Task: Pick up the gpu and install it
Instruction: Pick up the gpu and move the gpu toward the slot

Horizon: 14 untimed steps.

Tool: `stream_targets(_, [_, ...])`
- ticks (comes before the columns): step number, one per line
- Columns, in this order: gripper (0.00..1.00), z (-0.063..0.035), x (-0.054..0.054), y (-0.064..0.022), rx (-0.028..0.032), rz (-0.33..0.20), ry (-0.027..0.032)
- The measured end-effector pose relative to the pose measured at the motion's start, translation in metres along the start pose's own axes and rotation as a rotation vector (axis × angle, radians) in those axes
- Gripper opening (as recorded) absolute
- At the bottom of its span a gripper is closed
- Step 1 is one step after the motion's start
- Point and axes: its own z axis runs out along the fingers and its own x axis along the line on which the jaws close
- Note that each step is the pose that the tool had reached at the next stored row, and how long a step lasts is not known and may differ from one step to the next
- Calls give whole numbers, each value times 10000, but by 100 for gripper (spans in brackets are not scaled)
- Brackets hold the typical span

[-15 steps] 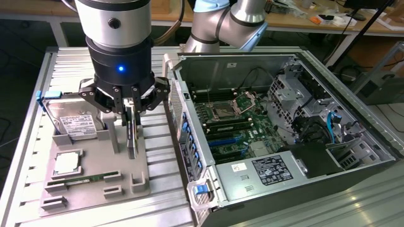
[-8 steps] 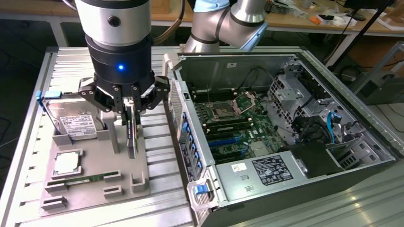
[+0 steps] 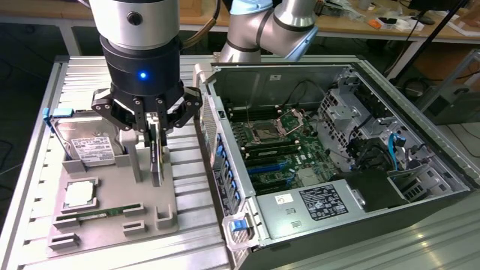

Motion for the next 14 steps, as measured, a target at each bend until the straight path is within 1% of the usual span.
stream_targets(14, [27,-72,-1,3,-4,0,5])
